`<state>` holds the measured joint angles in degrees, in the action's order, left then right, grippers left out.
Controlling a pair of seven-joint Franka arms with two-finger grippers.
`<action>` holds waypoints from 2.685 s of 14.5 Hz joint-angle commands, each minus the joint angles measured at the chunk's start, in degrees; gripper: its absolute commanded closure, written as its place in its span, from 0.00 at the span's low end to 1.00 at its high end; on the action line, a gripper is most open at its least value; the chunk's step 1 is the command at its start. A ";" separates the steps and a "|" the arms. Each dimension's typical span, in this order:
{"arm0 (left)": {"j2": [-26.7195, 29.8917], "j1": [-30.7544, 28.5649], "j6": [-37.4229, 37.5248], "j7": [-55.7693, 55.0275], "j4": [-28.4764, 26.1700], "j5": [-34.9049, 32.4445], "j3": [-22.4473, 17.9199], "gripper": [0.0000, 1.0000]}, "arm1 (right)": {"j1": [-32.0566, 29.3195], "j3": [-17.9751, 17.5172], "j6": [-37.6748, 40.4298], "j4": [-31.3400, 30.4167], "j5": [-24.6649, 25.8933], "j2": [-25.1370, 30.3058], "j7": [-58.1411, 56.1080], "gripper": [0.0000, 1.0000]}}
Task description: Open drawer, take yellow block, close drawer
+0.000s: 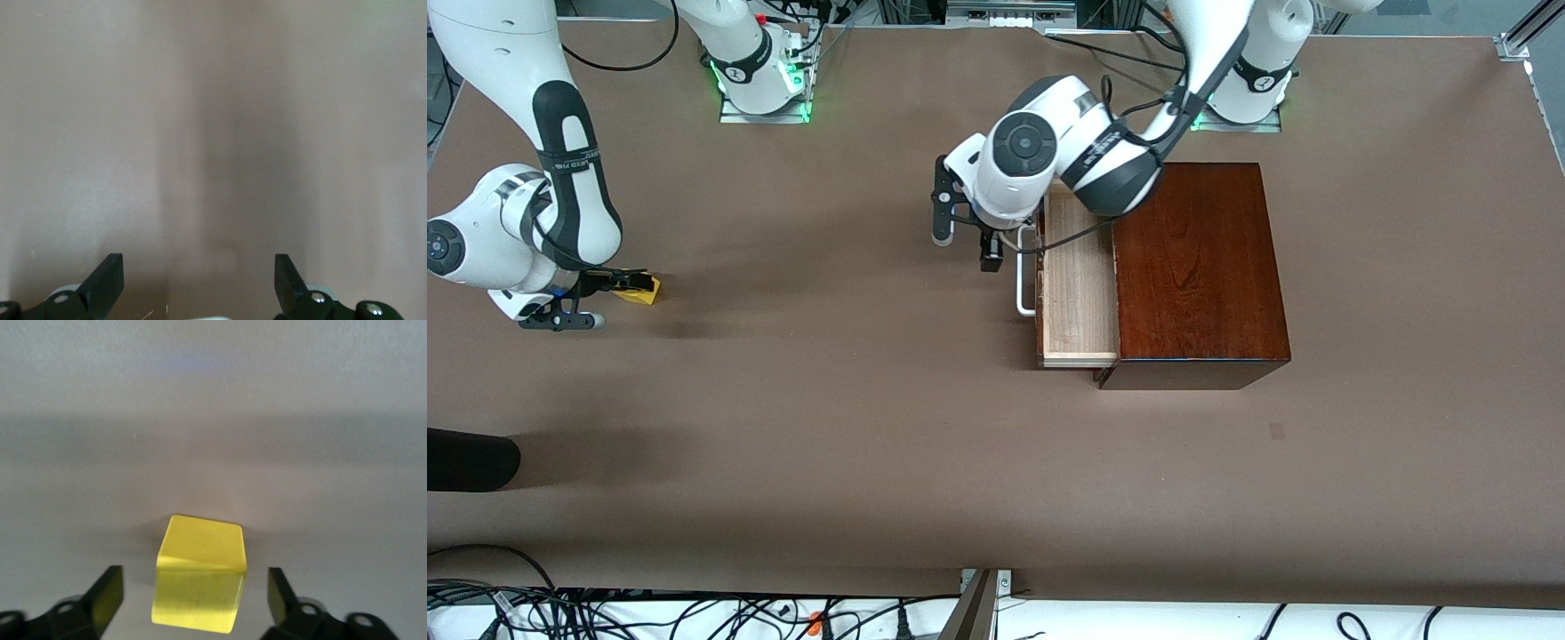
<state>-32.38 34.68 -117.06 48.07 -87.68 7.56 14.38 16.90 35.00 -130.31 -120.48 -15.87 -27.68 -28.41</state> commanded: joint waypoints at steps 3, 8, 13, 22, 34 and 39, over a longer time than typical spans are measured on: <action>-1.90 -0.31 -2.20 3.79 -0.46 -6.95 -0.32 0.00 | -0.03 -0.10 0.59 1.12 -1.53 -0.36 -1.56 0.00; -1.99 -1.63 -3.09 3.87 -4.07 -9.41 -0.32 0.00 | 1.46 -0.02 6.19 4.89 -1.35 5.51 1.50 0.00; -0.94 -3.82 2.26 3.79 -4.16 -9.41 -0.32 0.00 | 3.13 0.42 20.85 15.25 2.06 11.86 11.50 0.00; 0.03 -7.78 7.28 3.79 -4.16 -9.41 -0.32 0.00 | 9.56 0.25 44.00 32.06 9.90 14.41 22.43 0.00; 0.82 -10.15 11.68 3.79 -4.16 -9.50 -0.76 0.00 | 8.62 -5.96 41.02 29.60 14.02 21.26 29.29 0.00; 0.91 -10.33 12.29 3.79 -4.16 -9.50 -0.94 0.00 | -15.36 -32.67 40.57 28.46 17.28 24.52 31.92 0.00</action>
<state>-33.49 24.90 -105.88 50.35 -90.23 -0.64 13.90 10.16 11.36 -88.89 -89.54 0.24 -6.26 2.17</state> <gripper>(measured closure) 0.000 0.000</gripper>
